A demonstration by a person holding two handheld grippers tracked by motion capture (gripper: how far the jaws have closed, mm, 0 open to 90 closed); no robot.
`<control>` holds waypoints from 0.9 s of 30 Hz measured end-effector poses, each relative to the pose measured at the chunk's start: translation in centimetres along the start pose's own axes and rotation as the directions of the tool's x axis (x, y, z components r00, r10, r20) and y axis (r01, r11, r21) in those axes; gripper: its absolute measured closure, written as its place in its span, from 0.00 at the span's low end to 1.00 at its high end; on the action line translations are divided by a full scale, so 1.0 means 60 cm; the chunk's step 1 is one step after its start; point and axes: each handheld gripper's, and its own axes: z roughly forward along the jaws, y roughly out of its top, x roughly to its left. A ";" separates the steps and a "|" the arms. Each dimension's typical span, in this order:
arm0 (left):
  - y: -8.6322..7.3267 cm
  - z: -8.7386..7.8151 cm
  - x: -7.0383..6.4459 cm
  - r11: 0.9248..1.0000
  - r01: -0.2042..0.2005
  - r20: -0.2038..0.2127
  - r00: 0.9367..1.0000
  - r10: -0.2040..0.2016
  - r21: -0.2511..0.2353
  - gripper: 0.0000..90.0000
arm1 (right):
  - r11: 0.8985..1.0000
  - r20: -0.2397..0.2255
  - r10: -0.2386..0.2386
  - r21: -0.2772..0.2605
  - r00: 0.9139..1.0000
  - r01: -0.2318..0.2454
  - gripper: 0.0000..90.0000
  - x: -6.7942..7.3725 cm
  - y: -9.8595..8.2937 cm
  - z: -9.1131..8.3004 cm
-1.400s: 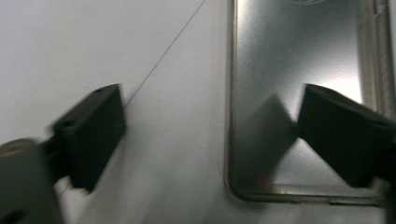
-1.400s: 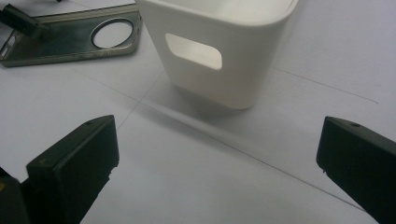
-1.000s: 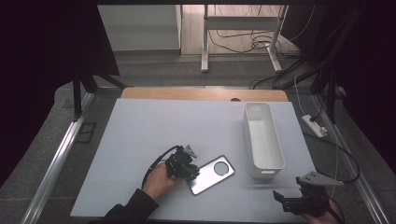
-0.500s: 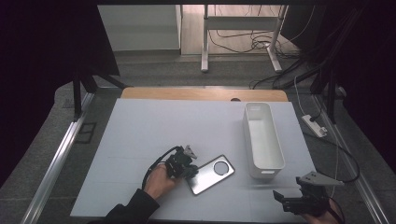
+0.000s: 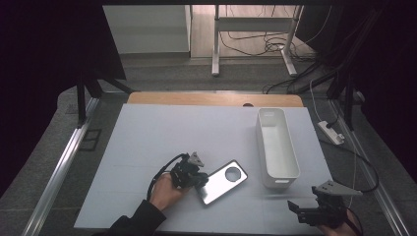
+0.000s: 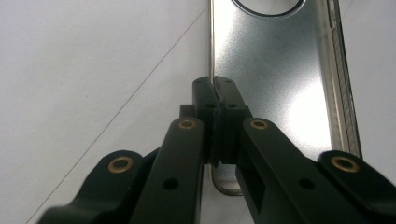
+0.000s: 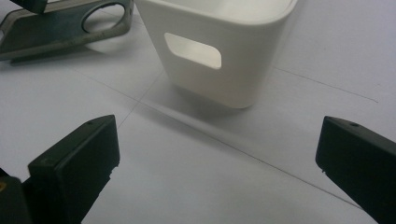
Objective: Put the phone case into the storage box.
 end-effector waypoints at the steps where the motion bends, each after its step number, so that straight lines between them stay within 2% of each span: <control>1: -0.001 -0.004 0.000 1.000 -0.001 0.005 1.000 0.001 -0.009 0.99 | 1.000 0.000 0.000 0.000 1.000 0.000 0.00 0.000 0.000 0.000; 4: -0.003 -0.014 -0.001 0.999 -0.006 0.013 1.000 0.006 -0.036 0.99 | 1.000 0.000 0.001 0.000 1.000 -0.001 0.00 0.000 0.000 0.000; 9: -0.007 -0.036 -0.007 0.997 -0.011 -0.016 1.000 0.010 -0.082 0.99 | 1.000 -0.002 0.002 0.000 1.000 -0.002 0.00 0.000 0.000 0.000; 12: -0.011 -0.050 -0.010 0.993 -0.002 -0.032 0.999 -0.002 -0.120 0.99 | 1.000 -0.003 0.002 0.000 1.000 -0.002 0.00 -0.001 0.000 -0.001; 14: -0.017 -0.063 -0.012 0.988 0.002 -0.051 0.999 -0.010 -0.155 0.99 | 1.000 -0.004 0.002 -0.002 1.000 -0.002 0.00 0.000 0.000 0.000; 16: -0.018 -0.066 -0.013 0.987 0.004 -0.055 0.998 -0.014 -0.164 0.99 | 1.000 -0.003 0.001 -0.003 1.000 -0.001 0.00 0.000 0.000 -0.001; 17: -0.022 -0.073 -0.014 0.982 0.007 -0.069 0.997 -0.021 -0.190 0.99 | 1.000 -0.003 0.000 -0.003 1.000 0.000 0.00 0.000 0.000 -0.001; 27: -0.038 -0.100 -0.023 0.963 0.025 -0.075 0.996 -0.047 -0.267 0.99 | 1.000 -0.007 -0.016 -0.009 1.000 0.016 0.00 0.002 0.000 -0.002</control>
